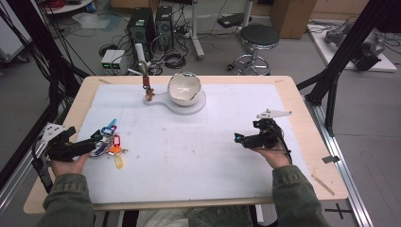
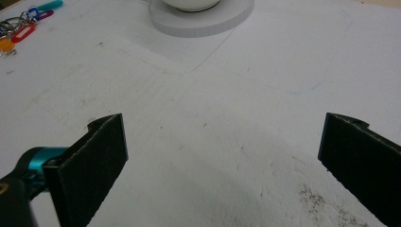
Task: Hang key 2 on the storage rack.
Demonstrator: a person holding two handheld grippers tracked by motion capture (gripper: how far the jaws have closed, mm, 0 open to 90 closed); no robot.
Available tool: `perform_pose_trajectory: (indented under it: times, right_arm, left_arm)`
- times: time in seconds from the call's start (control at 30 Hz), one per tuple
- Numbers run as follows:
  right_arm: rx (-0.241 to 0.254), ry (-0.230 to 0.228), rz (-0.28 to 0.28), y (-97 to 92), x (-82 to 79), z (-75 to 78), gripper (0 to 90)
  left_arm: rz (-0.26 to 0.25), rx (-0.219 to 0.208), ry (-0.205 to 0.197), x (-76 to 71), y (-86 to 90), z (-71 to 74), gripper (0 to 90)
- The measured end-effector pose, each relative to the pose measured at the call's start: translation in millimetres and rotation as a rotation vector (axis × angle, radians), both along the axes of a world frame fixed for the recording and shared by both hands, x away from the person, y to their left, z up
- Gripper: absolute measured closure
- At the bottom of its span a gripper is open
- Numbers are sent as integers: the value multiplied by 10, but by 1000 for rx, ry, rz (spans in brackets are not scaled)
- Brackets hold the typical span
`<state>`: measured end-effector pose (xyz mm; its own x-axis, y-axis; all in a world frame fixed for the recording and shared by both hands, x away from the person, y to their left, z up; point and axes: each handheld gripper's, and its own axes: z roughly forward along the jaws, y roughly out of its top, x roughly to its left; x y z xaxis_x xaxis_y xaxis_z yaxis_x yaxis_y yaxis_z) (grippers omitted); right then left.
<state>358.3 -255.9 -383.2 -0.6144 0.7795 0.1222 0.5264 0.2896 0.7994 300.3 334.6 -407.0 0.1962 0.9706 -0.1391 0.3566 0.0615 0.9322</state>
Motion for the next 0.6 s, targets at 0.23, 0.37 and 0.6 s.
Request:
perform_pose_trajectory:
  times: [0.23,0.37,0.6]
  right_arm:
    - [15,-39,-35,-124,-118,-48,13]
    - [25,-91,-61,-179,-187,-39,13]
    - [34,-137,-92,-323,-280,-68,13]
  left_arm:
    - [-26,46,15,39,-56,93,17]
    - [-32,46,38,72,-68,102,17]
    - [-63,82,123,186,-95,76,17]
